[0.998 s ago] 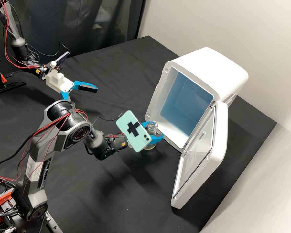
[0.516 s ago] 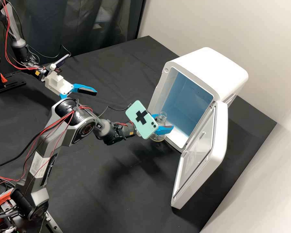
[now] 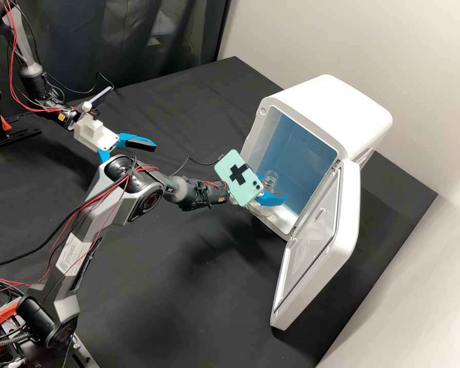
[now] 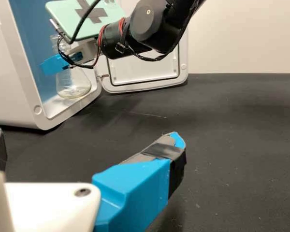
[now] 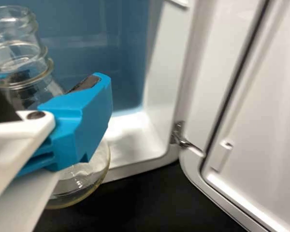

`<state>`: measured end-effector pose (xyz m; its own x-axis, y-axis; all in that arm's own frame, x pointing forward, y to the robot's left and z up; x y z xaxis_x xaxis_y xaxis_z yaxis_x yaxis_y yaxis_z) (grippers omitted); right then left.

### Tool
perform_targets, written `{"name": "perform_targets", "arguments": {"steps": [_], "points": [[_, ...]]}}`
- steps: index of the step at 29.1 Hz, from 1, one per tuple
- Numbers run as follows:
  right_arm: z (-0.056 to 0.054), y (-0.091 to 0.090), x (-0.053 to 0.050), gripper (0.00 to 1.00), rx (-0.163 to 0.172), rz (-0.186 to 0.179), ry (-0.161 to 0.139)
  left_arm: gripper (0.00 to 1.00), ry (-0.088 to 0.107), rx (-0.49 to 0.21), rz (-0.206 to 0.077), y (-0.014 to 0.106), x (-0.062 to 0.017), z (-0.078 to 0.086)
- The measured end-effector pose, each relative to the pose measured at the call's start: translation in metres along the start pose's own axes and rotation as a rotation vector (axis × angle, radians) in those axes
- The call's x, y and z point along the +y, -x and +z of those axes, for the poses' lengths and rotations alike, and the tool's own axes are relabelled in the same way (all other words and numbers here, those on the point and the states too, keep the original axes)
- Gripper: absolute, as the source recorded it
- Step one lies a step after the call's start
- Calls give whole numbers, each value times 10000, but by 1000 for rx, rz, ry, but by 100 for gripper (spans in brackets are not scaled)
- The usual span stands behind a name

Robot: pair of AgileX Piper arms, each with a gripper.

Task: Place the flask in the incubator

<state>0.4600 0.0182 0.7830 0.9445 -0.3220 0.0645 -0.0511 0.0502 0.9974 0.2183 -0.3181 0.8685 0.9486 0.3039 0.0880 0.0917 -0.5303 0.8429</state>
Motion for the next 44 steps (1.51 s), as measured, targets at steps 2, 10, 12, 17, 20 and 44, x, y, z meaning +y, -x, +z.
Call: {"name": "perform_targets", "arguments": {"steps": [2,10,12,17,20,44], "points": [[-42,-33,-16,0,-9,-8,3,100,1,1,1,-1,0,3],[-245,-187,-125,0,-35,-2,17,100,-1,0,5,-10,10,1],[-274,-230,-163,0,-42,-9,32,100,-1,0,5,-12,12,0],[-309,-311,-251,0,-54,-19,78,100,-2,0,9,-19,20,-2],[-275,-333,-288,0,-71,-23,80,100,-2,0,9,-19,20,-2],[-101,-666,-98,0,-155,65,134,100,4,1,12,-30,19,23]]}}
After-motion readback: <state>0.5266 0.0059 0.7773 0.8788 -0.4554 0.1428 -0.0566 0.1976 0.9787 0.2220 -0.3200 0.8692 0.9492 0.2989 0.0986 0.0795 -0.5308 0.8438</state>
